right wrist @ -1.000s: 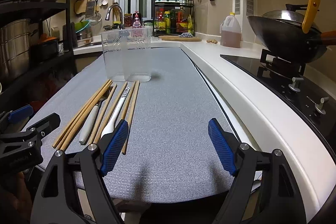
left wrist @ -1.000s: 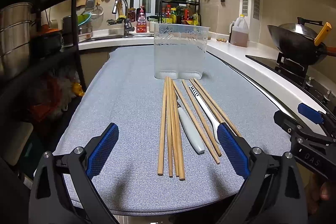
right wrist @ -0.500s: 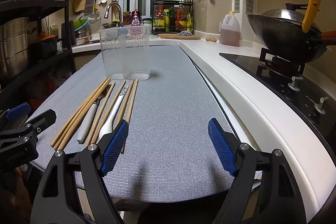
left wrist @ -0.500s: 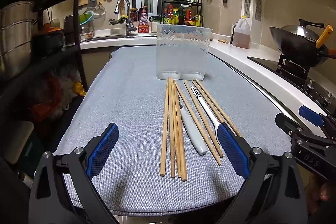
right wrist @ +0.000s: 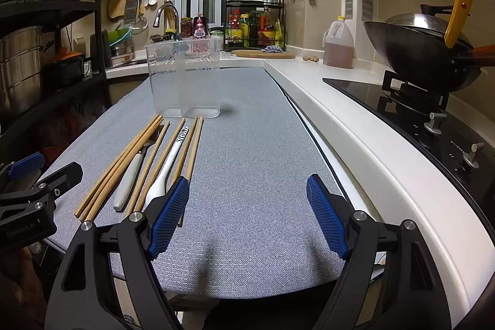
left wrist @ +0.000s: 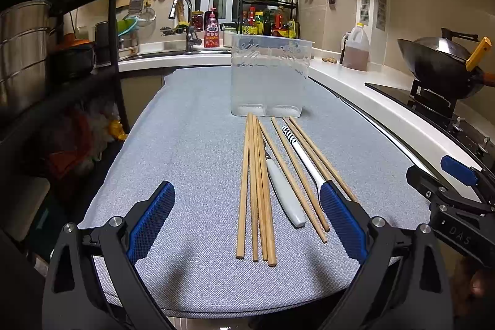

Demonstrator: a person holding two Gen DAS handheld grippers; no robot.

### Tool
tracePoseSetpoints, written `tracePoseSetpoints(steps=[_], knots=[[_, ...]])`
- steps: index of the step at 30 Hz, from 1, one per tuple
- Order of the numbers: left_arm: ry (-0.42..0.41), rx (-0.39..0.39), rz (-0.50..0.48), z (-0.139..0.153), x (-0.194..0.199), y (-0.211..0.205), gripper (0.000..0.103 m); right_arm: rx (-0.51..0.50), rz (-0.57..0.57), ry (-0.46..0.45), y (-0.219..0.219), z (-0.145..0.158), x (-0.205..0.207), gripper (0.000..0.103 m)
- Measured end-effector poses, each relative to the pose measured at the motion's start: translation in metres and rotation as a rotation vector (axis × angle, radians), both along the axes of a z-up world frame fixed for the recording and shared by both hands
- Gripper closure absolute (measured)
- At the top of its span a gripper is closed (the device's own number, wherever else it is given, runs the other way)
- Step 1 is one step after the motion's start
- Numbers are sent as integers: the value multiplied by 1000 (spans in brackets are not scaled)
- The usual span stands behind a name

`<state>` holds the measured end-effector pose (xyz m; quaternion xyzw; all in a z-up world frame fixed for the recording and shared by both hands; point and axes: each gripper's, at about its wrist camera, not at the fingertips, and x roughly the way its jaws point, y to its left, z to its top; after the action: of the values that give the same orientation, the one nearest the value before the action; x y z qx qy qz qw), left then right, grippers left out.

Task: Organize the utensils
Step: 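Close the left tool on one wooden chopstick while the right tool grasps another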

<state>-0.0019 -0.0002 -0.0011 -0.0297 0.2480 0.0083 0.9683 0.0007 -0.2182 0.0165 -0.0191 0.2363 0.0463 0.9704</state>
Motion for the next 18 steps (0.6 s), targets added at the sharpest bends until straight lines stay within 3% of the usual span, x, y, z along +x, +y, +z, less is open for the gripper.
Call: tracePoseSetpoints(steps=[1, 3, 6, 10, 12, 18], knots=[[3, 1, 2, -1, 0, 1, 13, 5, 6, 7, -1, -1, 1, 36], [17, 2, 14, -3, 1, 4, 25, 15, 24, 25, -1, -2, 4, 60], [66, -26, 31, -9, 6, 12, 43, 31, 54, 54, -2, -4, 8, 73], [120, -83, 44, -18, 15, 22, 67, 41, 98, 98, 5, -8, 17, 73], [144, -111, 42, -24, 18, 27, 74, 62, 121, 124, 9, -11, 24, 73], [197, -127, 8, -36, 21, 23, 84, 38, 160, 192, 29, -28, 39, 73]])
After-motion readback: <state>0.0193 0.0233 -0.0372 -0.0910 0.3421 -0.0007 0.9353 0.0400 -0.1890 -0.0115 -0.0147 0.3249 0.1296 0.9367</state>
